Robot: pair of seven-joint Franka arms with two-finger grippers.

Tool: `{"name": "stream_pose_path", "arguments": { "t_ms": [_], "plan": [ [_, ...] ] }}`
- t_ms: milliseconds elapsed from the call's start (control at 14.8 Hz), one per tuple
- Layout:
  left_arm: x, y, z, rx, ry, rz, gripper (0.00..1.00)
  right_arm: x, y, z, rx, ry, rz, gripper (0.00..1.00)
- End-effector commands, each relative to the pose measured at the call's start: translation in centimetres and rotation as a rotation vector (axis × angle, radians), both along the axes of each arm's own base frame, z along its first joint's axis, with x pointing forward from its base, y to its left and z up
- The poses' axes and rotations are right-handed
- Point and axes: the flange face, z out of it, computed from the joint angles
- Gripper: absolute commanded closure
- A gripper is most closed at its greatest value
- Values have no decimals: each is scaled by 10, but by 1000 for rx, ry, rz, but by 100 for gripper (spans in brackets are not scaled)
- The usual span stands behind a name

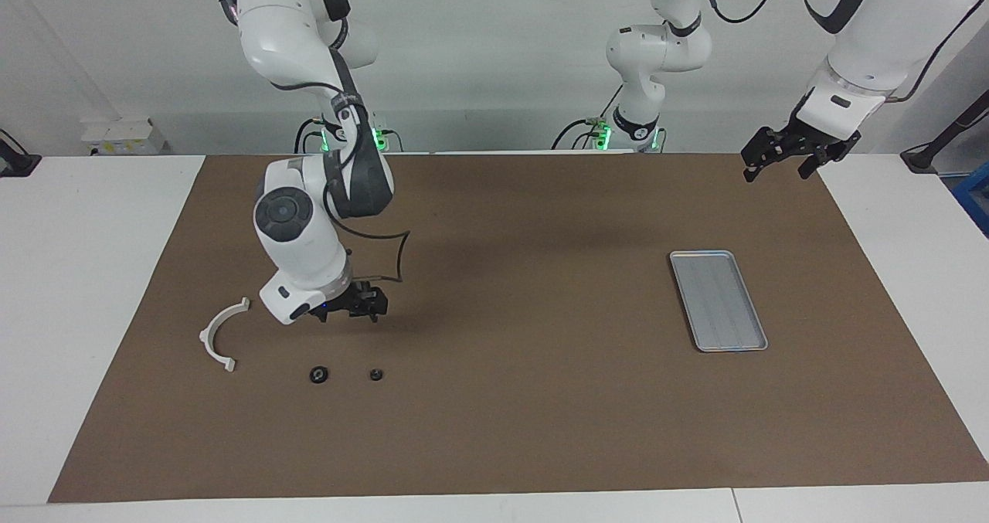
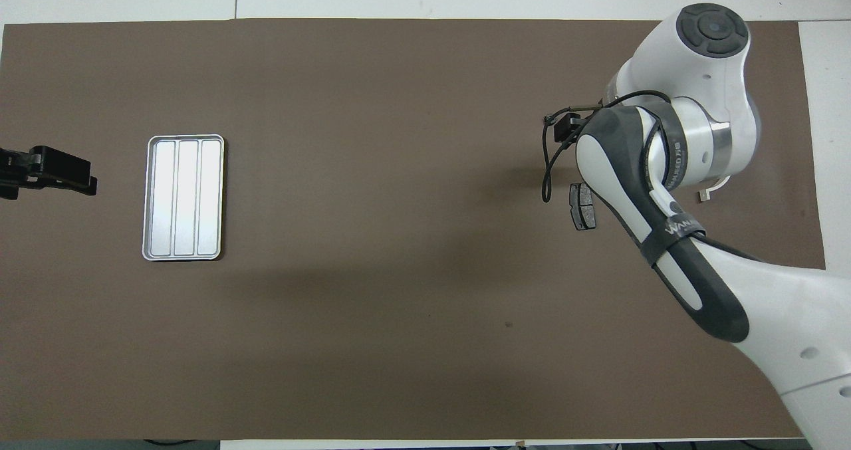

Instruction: Pick bearing gear from pile to tray

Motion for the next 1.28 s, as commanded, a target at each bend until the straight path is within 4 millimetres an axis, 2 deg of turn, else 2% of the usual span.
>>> {"name": "stream_pose_path", "arguments": {
  "t_ms": [0, 269, 337, 539, 741, 875, 943, 1212],
  "plan": [
    [-8, -1, 1, 1, -5, -5, 0, 31, 13, -26, -76, -27, -6, 0],
    [-8, -1, 1, 1, -5, -5, 0, 43, 27, -51, -80, -61, -47, 0],
    [-8, -1, 1, 1, -4, -5, 0, 48, 35, -47, -77, -73, -39, 0],
    [-8, -1, 1, 1, -5, -5, 0, 50, 41, -54, -110, -86, -36, 0],
    [-8, -1, 1, 1, -4, -3, 0, 51, 45, -67, -101, -97, -100, 1],
    [-8, -1, 1, 1, -4, -5, 0, 52, 44, -67, -89, -110, -116, 3],
    [-8, -1, 1, 1, -4, -5, 0, 54, 37, -68, -87, -112, -128, 3],
    [-8, -1, 1, 1, -4, -5, 0, 57, 40, -65, -20, -131, -170, 18]
  ]
}}
